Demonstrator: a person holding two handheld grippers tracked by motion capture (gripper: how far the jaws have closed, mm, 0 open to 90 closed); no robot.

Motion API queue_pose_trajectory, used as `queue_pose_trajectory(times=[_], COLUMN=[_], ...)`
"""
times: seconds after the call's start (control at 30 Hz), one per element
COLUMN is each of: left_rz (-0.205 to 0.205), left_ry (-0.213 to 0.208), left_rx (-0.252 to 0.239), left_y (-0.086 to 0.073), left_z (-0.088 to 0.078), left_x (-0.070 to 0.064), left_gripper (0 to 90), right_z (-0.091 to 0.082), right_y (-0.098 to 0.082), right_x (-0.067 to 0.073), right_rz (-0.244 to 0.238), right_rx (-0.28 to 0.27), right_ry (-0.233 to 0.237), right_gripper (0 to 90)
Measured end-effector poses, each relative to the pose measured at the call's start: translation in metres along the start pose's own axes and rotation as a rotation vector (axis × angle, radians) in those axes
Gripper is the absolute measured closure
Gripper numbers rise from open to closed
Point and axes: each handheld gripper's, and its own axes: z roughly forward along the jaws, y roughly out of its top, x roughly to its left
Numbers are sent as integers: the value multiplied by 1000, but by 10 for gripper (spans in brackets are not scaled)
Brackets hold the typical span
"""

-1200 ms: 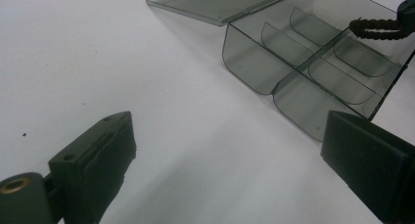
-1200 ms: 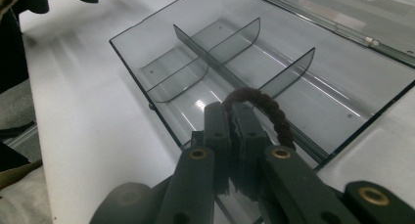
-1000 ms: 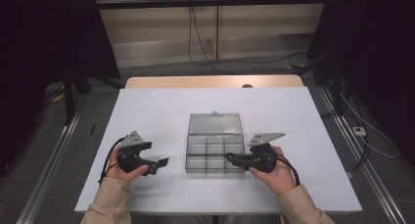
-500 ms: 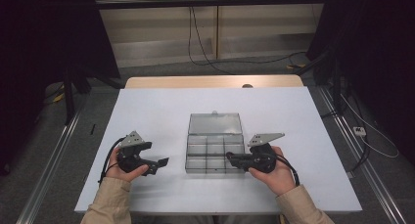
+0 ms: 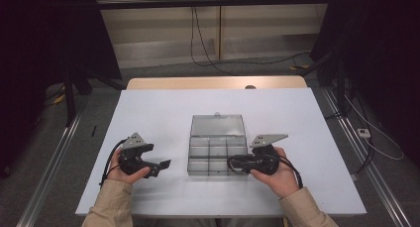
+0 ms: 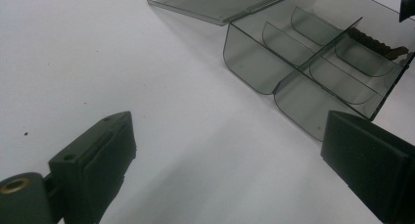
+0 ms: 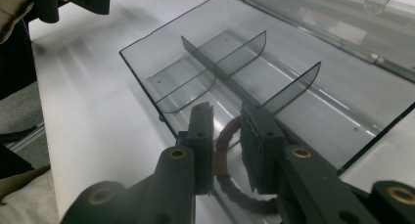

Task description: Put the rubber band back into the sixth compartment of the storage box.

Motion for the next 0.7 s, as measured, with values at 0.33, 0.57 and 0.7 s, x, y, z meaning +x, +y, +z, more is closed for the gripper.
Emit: queue_pose_trajectory(times=[0.33, 0.57, 0.7], left_rz=[-3, -4, -3], left_ry=[1, 0, 0], left_rx=[2, 5, 6], left_y=[0, 0, -1], left_z=[1, 1, 1], left_x=[0, 1, 1], left_gripper=[60, 60, 60], right_z=[17, 31, 33], right_y=[8, 10, 10], right_x=[-5, -3, -3], right_rz=[-17, -51, -54], right_rx=[11, 34, 36], right_ry=[-20, -31, -40], right_gripper=[900, 900, 900])
